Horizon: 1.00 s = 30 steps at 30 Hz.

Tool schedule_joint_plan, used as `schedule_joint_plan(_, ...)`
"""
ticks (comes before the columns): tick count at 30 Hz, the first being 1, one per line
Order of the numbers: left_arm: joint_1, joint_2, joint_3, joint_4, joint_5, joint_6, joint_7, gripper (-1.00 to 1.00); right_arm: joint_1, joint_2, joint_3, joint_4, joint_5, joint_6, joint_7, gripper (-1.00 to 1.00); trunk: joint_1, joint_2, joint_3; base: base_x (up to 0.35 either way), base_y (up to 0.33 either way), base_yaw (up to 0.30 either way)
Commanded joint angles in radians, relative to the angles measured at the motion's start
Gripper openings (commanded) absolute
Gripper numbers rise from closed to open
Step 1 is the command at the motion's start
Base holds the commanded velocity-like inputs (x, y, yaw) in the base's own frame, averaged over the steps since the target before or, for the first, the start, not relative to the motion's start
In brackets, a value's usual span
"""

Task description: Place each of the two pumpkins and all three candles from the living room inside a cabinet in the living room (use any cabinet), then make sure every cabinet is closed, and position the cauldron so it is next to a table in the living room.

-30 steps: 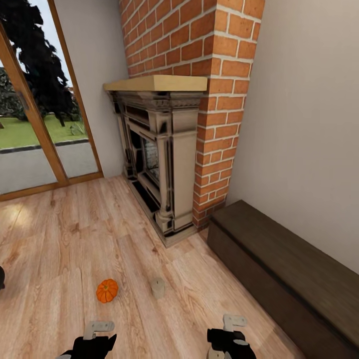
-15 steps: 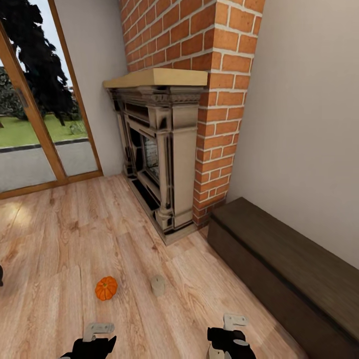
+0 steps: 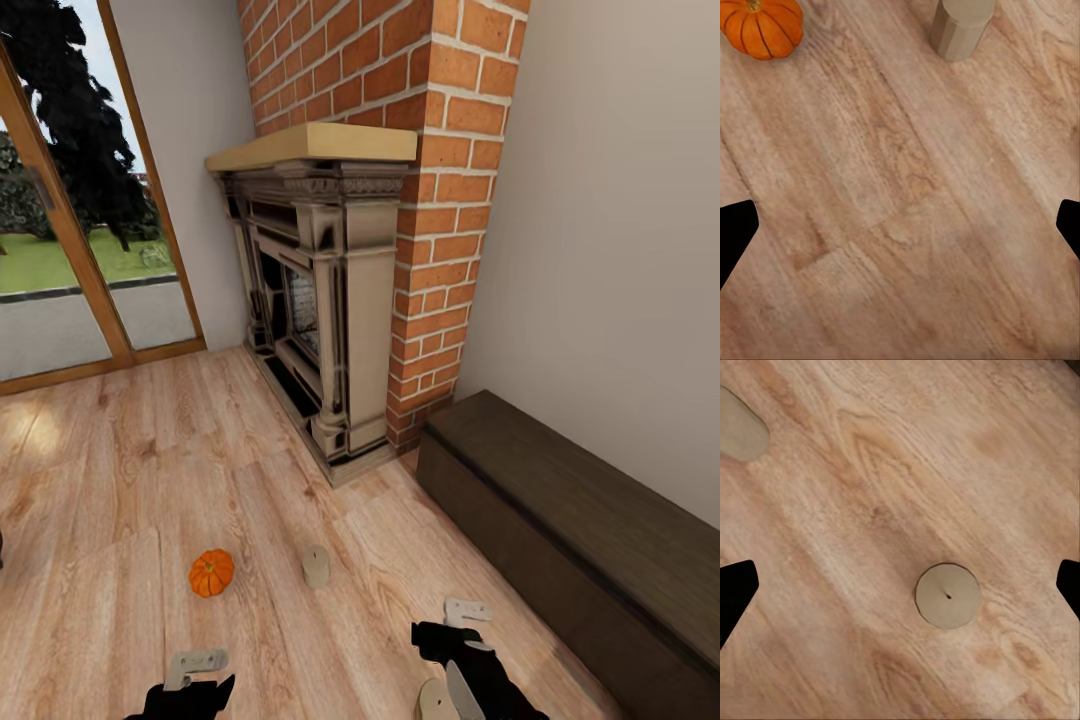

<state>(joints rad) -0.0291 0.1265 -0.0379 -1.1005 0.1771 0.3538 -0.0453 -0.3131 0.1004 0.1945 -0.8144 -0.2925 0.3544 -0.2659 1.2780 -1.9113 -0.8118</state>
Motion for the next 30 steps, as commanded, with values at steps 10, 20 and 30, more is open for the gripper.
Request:
schedule_joint_plan(10, 0.001, 0.001, -0.002, 0.006, 0.01, -0.002, 0.002, 1.0, 0.006, -0.002, 0.005, 0.0, -0.013, -0.051, -0.005, 1.0, 0.038, -0.071, -0.032, 0.0, 0.0, 0.0)
schedule_joint_plan(20, 0.001, 0.001, -0.002, 0.007, 0.01, -0.002, 0.002, 1.0, 0.008, -0.002, 0.0, 0.009, -0.013, -0.05, 0.003, 1.0, 0.077, -0.141, -0.064, 0.0, 0.0, 0.0)
schedule_joint_plan(30, 0.001, 0.001, -0.002, 0.008, 0.011, -0.003, 0.004, 1.0, 0.005, -0.003, -0.005, 0.102, -0.013, -0.05, 0.002, 1.0, 0.115, -0.211, -0.095, 0.0, 0.0, 0.0)
